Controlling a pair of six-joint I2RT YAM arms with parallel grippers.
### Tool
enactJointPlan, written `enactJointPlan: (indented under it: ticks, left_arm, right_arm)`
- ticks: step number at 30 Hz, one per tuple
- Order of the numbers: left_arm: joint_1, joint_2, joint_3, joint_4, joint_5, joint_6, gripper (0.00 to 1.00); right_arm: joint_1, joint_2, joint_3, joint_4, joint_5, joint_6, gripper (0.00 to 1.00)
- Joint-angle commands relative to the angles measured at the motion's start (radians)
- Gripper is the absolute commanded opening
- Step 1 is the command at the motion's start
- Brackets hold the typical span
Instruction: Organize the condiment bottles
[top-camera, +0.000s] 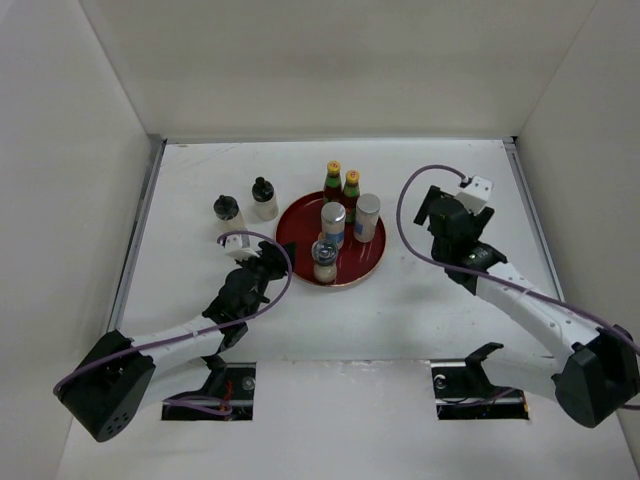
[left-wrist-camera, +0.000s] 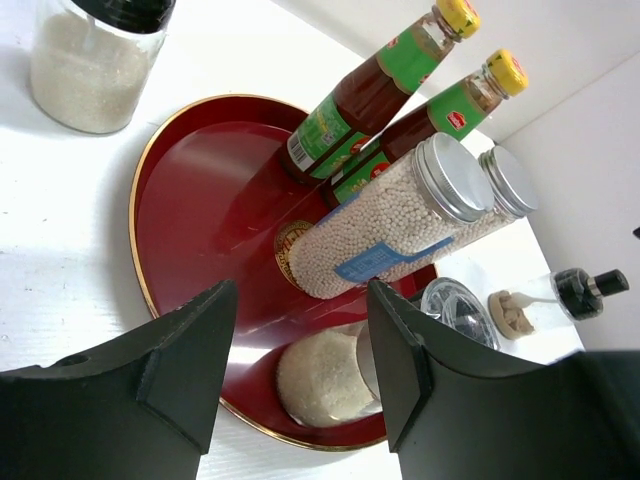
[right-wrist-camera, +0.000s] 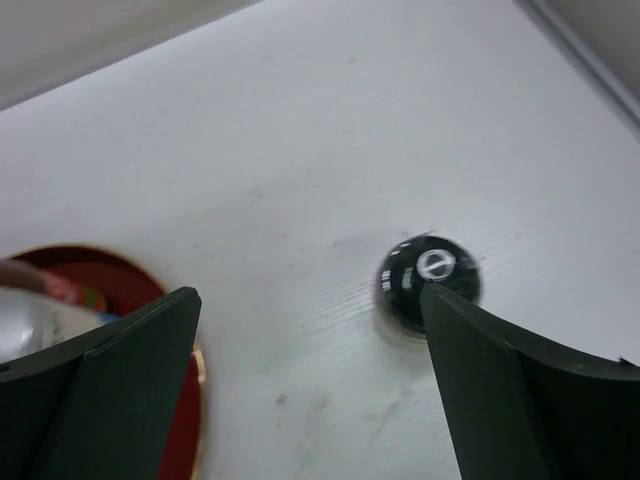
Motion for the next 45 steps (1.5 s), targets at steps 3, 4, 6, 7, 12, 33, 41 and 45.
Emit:
enactJointPlan:
  ticks: [3,4,6,7,12,33,41,45]
  left_arm:
    - [0.005,-0.006,-0.011,0.042,-0.002,-0.009,0.53]
    - [0.005,-0.006,-0.011,0.042,0.000,-0.009,0.53]
    - [0.010,-0.018,-0.012,0.041,0.000,-0.003,0.53]
    - [0.017,-0.028,-0.015,0.035,0.000,-0.006,0.53]
    - [0.034,-0.034,-0.014,0.013,0.003,-0.012,0.53]
    - [0.037,-0.043,-0.015,0.013,0.006,-0.015,0.53]
    - [0.051,-0.048,-0.017,0.013,0.003,-0.015,0.53]
    - [0.054,-0.055,-0.019,0.009,0.005,-0.015,0.53]
  right_arm:
    - [-0.110,0.080,0.008,-0.056,0.028,-0.011,1.00]
    - [-0.115,0.103,0.009,-0.059,0.033,-0.011,1.00]
    - [-0.129,0.144,0.005,-0.059,0.036,-0.006,1.00]
    - [-0.135,0.159,-0.003,-0.055,0.030,-0.002,1.00]
    - [-0.170,0.199,-0.037,-0.016,0.018,0.024,0.97]
    - [-0.059,-0.021,-0.104,0.119,-0.099,-0.031,0.51]
    - [0.201,0.046,0.008,0.139,-0.131,0.060,0.51]
    - [0.268,0.173,0.057,0.206,-0.142,0.058,0.51]
